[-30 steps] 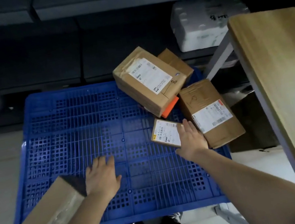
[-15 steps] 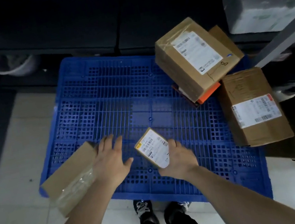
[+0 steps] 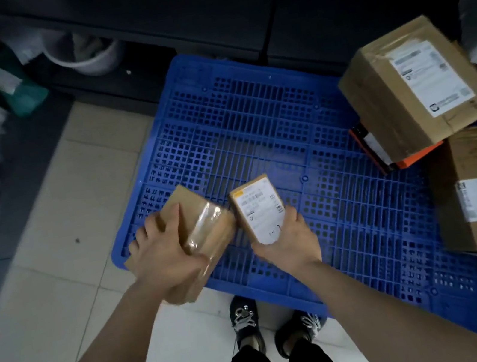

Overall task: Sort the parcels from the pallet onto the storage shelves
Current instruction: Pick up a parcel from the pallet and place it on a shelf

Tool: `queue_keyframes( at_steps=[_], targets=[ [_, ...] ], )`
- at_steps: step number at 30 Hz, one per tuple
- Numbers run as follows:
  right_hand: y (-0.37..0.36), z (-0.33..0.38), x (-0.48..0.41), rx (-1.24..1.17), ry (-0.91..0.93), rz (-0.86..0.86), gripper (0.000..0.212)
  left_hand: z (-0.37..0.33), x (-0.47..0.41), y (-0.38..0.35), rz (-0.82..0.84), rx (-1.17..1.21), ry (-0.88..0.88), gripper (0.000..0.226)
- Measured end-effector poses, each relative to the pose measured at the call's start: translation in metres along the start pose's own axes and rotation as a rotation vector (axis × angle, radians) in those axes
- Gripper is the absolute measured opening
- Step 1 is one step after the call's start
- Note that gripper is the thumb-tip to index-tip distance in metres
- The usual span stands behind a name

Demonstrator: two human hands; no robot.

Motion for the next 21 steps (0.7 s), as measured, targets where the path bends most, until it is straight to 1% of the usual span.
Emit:
queue_keyframes(
  at_steps=[1, 2, 3, 4, 5, 6, 7, 8, 10, 12, 13, 14, 15, 16, 17, 18, 19, 20, 21],
  targets=[
    [0.003, 0.001, -0.001, -0.047, -0.034, -0.039, 0.094, 0.001, -0.008, 0.007, 0.076, 0.201, 0.054, 0.127],
    [0.006, 0.003, -0.002, -0.083, -0.060, -0.072, 0.097, 0.004, -0.014, 0.016, 0.181, 0.512, 0.107, 0.128],
    [0.009, 0.006, -0.003, -0.103, -0.071, -0.097, 0.100, 0.008, -0.019, 0.022, 0.268, 0.868, 0.147, 0.123],
    [0.010, 0.009, -0.004, -0.112, -0.069, -0.112, 0.101, 0.012, -0.020, 0.023, 0.342, 1.168, 0.195, 0.107],
    [0.010, 0.013, -0.004, -0.119, -0.063, -0.121, 0.101, 0.017, -0.021, 0.022, 0.384, 1.371, 0.254, 0.080],
    [0.008, 0.017, -0.003, -0.131, -0.061, -0.124, 0.100, 0.019, -0.023, 0.020, 0.372, 1.466, 0.294, 0.053],
    [0.007, 0.021, -0.002, -0.146, -0.063, -0.124, 0.099, 0.022, -0.024, 0.016, 0.313, 1.467, 0.327, 0.036],
    [0.005, 0.025, -0.001, -0.160, -0.065, -0.123, 0.097, 0.023, -0.025, 0.011, 0.242, 1.445, 0.357, 0.033],
    [0.003, 0.033, 0.000, -0.159, -0.051, -0.142, 0.097, 0.021, -0.027, 0.008, 0.060, 1.391, 0.399, 0.034],
    [0.001, 0.040, 0.000, -0.124, -0.029, -0.153, 0.103, 0.013, -0.022, 0.013, -0.167, 1.268, 0.429, 0.036],
    [0.000, 0.043, 0.000, -0.112, -0.021, -0.147, 0.107, 0.009, -0.019, 0.015, -0.251, 1.221, 0.417, 0.040],
    [-0.001, 0.047, -0.001, -0.111, -0.015, -0.138, 0.109, 0.005, -0.014, 0.015, -0.280, 1.202, 0.372, 0.052],
    [-0.003, 0.050, -0.001, -0.115, -0.012, -0.128, 0.109, 0.002, -0.011, 0.014, -0.250, 1.193, 0.315, 0.072],
    [-0.005, 0.053, -0.002, -0.118, -0.011, -0.117, 0.107, -0.001, -0.007, 0.013, -0.188, 1.140, 0.272, 0.100],
    [-0.008, 0.055, -0.003, -0.117, -0.014, -0.106, 0.103, 0.000, -0.007, 0.011, -0.132, 1.012, 0.259, 0.121],
    [-0.010, 0.056, -0.004, -0.116, -0.014, -0.098, 0.097, 0.002, -0.008, 0.008, -0.103, 0.863, 0.253, 0.134],
    [-0.012, 0.057, -0.005, -0.116, -0.006, -0.094, 0.092, 0.007, -0.011, 0.006, -0.089, 0.728, 0.260, 0.137],
    [-0.015, 0.058, -0.005, -0.115, 0.012, -0.089, 0.086, 0.011, -0.013, 0.005, -0.082, 0.662, 0.261, 0.137],
    [-0.016, 0.059, -0.005, -0.107, 0.038, -0.082, 0.080, 0.012, -0.014, 0.004, -0.079, 0.676, 0.256, 0.137]
  ],
)
Point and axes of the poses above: each hand's wrist, its own x-axis away from the middle knuckle, its own y-axis out of the back of the hand, z = x × y, the point moved 1 cm from there along -x, towards the middle knuckle, and after that the axes turned 13 degrees about x, right-handed, at the moved point
